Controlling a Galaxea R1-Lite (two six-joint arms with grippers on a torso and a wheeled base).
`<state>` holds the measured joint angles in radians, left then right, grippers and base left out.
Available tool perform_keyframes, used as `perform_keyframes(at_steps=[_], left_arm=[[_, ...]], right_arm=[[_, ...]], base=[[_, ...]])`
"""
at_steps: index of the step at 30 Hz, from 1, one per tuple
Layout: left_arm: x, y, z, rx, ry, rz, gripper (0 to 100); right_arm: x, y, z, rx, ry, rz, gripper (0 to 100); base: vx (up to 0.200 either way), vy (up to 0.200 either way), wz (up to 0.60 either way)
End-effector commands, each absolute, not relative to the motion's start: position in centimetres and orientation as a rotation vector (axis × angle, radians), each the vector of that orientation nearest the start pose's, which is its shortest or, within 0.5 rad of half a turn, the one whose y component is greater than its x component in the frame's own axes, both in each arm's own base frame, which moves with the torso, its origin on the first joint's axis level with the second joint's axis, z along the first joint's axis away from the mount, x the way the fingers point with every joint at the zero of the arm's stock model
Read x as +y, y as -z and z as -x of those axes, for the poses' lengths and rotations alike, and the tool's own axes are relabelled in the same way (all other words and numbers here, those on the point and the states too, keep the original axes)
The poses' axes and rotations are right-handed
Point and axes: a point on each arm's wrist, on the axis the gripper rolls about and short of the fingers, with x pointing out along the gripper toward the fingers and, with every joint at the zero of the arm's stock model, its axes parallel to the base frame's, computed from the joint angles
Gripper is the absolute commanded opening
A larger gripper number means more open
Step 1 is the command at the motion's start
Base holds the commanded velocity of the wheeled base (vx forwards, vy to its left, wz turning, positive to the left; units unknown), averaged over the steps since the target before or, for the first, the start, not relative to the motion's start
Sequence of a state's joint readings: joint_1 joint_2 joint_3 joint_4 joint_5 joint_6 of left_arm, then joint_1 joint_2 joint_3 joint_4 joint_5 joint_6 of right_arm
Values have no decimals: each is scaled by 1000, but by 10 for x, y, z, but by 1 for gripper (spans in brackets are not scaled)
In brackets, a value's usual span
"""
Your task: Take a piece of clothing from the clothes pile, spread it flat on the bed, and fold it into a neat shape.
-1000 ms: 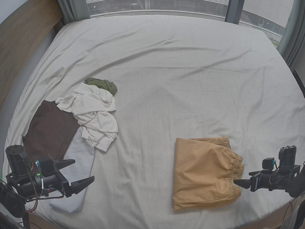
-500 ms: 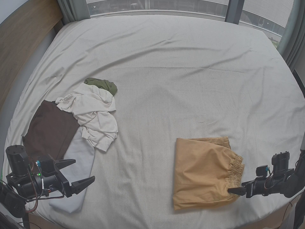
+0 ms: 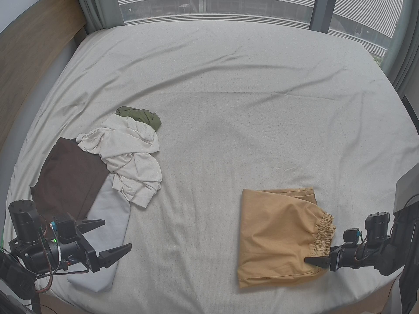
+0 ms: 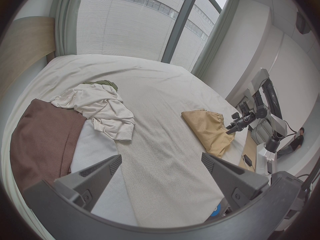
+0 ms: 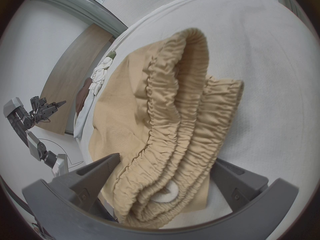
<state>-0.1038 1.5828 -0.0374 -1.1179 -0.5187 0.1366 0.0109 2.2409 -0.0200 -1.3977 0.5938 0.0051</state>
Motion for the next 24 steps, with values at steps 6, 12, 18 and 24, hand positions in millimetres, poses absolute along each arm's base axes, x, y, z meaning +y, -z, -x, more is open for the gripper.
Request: perform_keyframes(at_steps=[6,12,18,24], left_arm=[[-30,-86,-172,384,647,-41,100],[-31,-86,-172,384,650,-42,100],[-32,-85,-171,387,656,-43,100],[-32,-86,-171,383,655,-42,100]], right_arm=[[25,31,-202,867,-601,-299,100],[28,27,-207,823,-599,-328,0],[30,25,-207,819,-606,-330,0],[34,14,-207,776,-642,-327,0]], base=[[0,0,0],[0,0,0],[0,0,0],[0,0,0]])
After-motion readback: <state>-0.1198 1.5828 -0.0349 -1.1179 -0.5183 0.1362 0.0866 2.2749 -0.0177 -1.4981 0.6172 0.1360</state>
